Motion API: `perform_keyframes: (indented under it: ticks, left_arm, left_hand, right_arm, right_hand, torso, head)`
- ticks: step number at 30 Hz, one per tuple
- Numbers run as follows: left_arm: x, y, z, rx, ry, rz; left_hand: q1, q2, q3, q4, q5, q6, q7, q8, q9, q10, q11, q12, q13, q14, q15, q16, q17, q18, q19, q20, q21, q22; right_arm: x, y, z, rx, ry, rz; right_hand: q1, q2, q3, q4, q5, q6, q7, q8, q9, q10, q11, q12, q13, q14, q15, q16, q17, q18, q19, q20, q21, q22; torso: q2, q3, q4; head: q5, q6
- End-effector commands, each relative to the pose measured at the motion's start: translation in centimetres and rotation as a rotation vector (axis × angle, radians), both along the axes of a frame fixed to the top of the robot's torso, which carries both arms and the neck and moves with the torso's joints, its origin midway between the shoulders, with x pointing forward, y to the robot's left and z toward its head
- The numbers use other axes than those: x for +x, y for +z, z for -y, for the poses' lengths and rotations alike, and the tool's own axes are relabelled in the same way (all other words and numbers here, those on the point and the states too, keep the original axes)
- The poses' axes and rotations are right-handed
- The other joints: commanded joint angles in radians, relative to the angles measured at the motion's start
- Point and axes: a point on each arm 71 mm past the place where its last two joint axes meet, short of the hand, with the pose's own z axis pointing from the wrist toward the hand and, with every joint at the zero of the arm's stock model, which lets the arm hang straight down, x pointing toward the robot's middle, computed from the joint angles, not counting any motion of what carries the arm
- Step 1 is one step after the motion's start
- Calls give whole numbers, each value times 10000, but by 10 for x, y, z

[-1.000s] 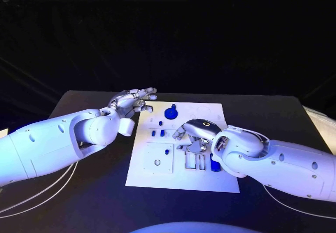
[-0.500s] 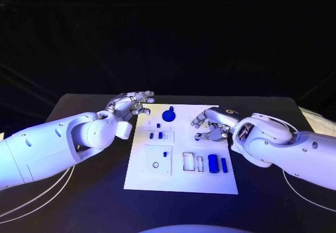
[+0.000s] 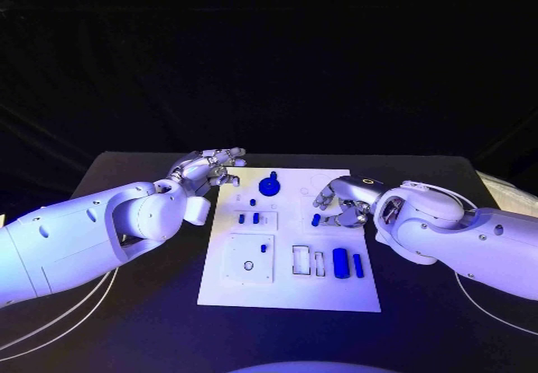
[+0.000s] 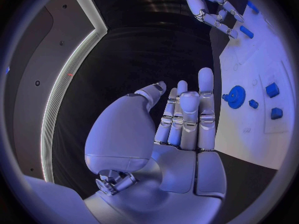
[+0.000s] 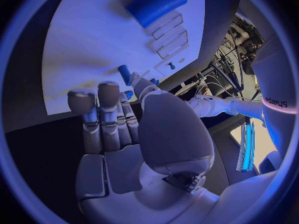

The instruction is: Assemble the parts on the task board

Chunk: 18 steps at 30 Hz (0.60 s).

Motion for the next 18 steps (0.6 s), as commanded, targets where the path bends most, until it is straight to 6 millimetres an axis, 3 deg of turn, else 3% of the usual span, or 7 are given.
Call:
perform_keyframes:
  ticks: [1, 18]
  left_arm:
    - [0, 1, 2, -68, -149, 121]
    - [0, 1, 2, -54, -154, 88]
  left_hand:
    - [80, 35, -20, -66, 52, -77, -4, 53, 0, -68, -30, 18, 15, -47, -1, -48, -6, 118, 73, 8, -36, -13]
    - [85, 26, -26, -73, 50, -85, 1, 55, -1, -81, -26, 22, 16, -51, 1, -51, -13, 118, 77, 8, -42, -17]
  right_arm:
    - [0, -5, -3, -491, 107, -170]
    - [0, -15, -14, -674, 370, -378]
  right_hand:
    - [57, 103, 69, -57, 6, 135, -37, 52, 13, 192, -77, 141, 22, 24, -58, 53, -18, -62, 67, -38, 37, -2]
    - [57, 386, 668, 87, -156, 978, -206, 186, 51, 1595, -344, 430, 1, 183, -267, 512, 412, -212, 452, -214, 590, 843]
  torso:
    - [4, -5, 11]
    - [-2, 0, -10]
  head:
    - [-7, -18]
    - [17, -73]
